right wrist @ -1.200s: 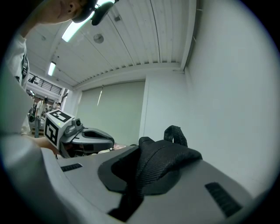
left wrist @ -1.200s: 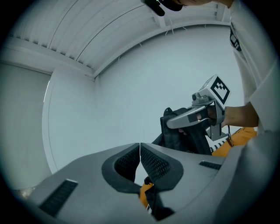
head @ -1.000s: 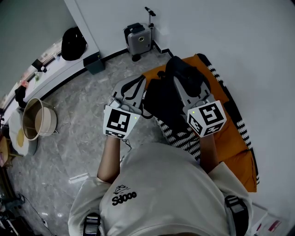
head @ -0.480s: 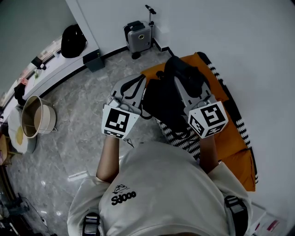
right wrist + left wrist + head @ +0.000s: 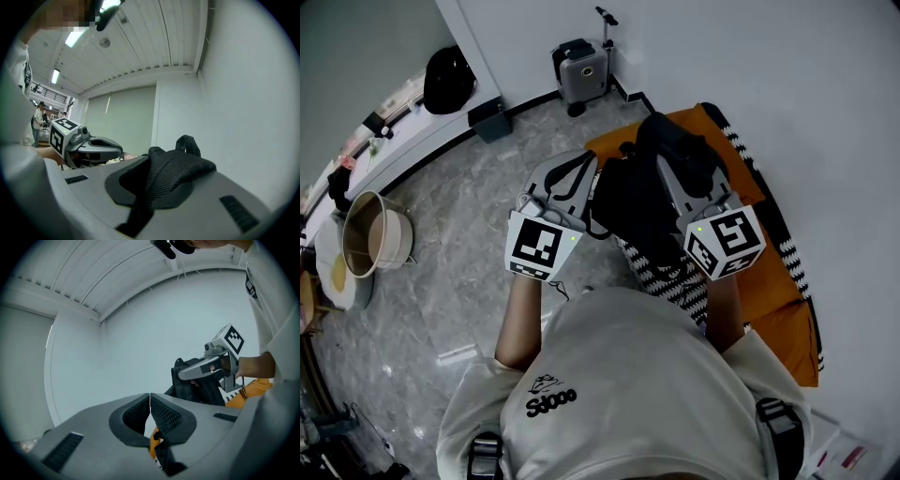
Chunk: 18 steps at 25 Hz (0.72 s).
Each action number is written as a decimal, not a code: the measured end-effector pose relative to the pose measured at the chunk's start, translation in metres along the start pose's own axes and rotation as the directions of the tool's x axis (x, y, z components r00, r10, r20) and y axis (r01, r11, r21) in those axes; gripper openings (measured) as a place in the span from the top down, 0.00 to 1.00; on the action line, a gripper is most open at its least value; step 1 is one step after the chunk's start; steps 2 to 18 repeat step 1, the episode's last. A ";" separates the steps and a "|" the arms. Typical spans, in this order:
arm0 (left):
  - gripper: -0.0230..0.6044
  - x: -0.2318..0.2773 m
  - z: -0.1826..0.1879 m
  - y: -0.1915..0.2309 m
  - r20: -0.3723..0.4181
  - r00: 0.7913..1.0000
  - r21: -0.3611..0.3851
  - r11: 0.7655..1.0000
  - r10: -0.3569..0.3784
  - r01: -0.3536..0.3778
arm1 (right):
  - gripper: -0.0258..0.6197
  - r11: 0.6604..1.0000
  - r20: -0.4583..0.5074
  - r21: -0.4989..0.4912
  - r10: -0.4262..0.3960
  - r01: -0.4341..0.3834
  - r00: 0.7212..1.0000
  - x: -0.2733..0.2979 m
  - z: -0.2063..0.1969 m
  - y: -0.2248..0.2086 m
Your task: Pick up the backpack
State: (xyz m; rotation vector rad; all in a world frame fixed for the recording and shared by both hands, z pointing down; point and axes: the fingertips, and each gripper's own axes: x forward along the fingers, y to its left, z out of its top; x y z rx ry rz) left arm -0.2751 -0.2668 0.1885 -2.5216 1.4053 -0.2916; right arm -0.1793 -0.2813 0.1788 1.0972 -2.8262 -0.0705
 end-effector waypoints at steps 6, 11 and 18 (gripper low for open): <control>0.93 0.000 0.000 0.001 0.000 1.000 -0.003 1.000 -0.001 0.001 | 0.88 1.000 -0.001 -0.001 -0.001 0.001 1.000 0.001 0.000 0.000; 0.93 0.000 0.000 0.001 0.000 1.000 -0.003 1.000 -0.001 0.001 | 0.88 1.000 -0.001 -0.001 -0.001 0.001 1.000 0.001 0.000 0.000; 0.93 0.000 0.000 0.001 0.000 1.000 -0.003 1.000 -0.001 0.001 | 0.88 1.000 -0.001 -0.001 -0.001 0.001 1.000 0.001 0.000 0.000</control>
